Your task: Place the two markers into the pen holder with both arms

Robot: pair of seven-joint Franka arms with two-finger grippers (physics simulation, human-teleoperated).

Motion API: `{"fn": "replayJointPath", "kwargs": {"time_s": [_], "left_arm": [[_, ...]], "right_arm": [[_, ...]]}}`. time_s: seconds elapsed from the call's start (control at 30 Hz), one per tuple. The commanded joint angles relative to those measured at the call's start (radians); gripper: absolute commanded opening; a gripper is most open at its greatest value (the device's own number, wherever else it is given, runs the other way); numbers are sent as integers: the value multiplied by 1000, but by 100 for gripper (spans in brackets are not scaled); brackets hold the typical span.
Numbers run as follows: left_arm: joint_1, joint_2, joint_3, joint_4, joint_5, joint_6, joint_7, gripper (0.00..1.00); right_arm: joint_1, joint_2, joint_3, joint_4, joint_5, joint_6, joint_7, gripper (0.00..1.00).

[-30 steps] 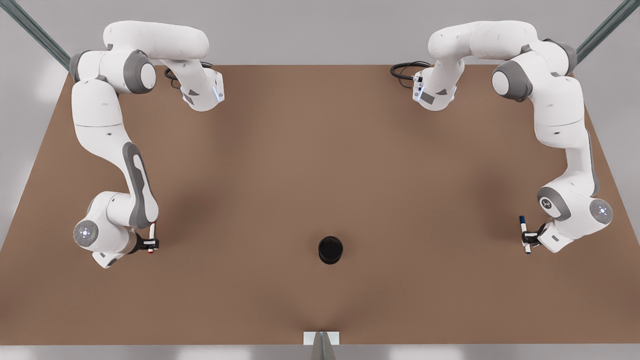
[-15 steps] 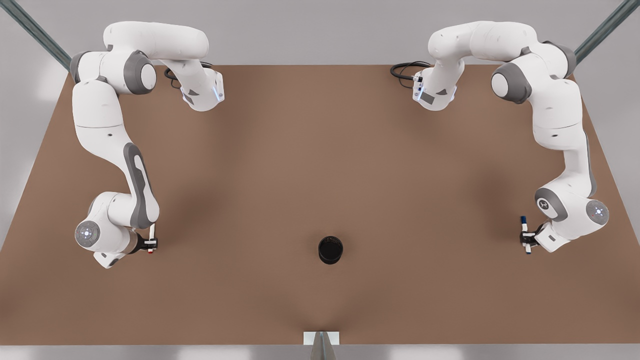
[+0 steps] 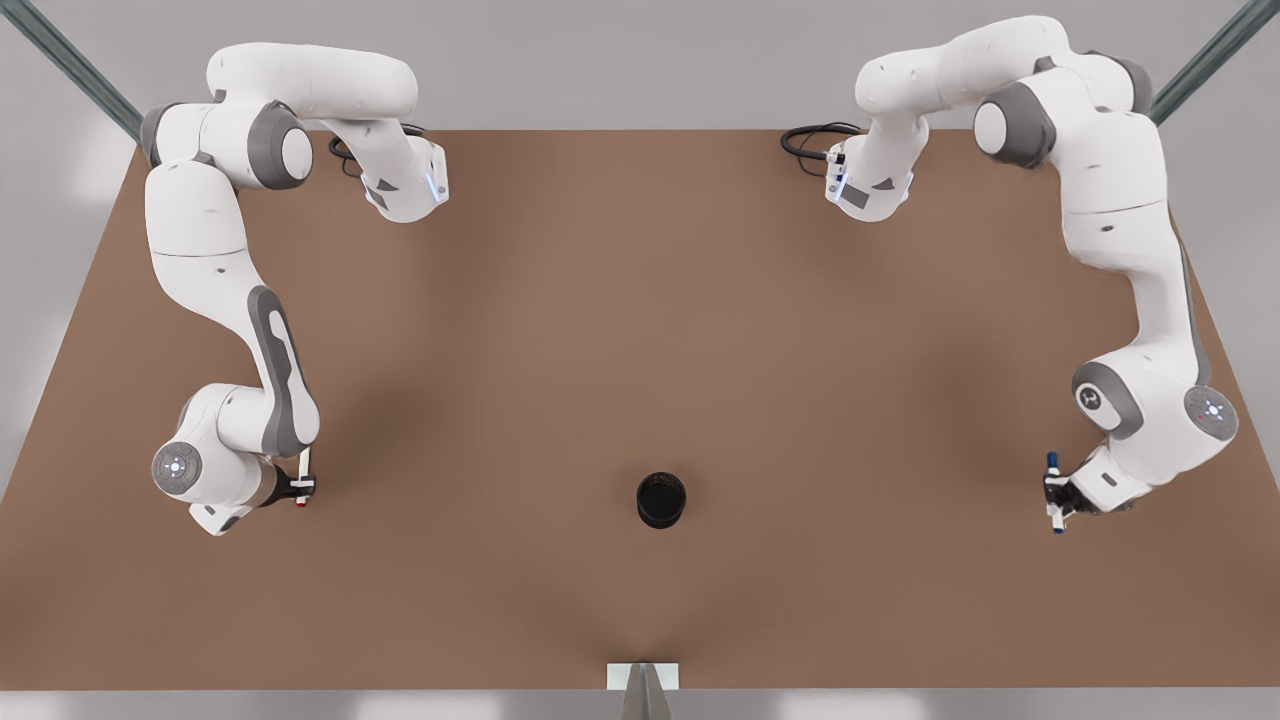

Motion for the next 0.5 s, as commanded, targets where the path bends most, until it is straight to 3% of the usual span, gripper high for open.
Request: {"fn": "replayJointPath", "kwargs": {"time_s": [0.0,0.07,0.17,0.23,0.3,0.4,0.47], "left_arm": [[-62,-69,-27,1,-4,-157,35,21],[-158,-120,-30,8,-7,-228,37,21],[-171,-135,-270,117,-12,-338,112,21],[-175,-135,-360,134,-182,-318,325,21],[-174,-119,-472,131,-303,-168,607,21],[-246,-83,-477,123,-569,-76,1026,21],[-325,-45,-477,122,-632,148,1170,21]], "right_arm": [[-1,-1,0,0,-2,-1,-6,27],[0,-1,0,-1,-2,-2,-6,26],[5,-3,0,2,-2,-5,-6,25],[9,-12,5,8,-2,-5,-6,25],[14,-38,11,8,0,-15,-5,25],[20,-67,23,26,1,-70,4,25],[29,-84,34,65,0,-151,43,24]]}}
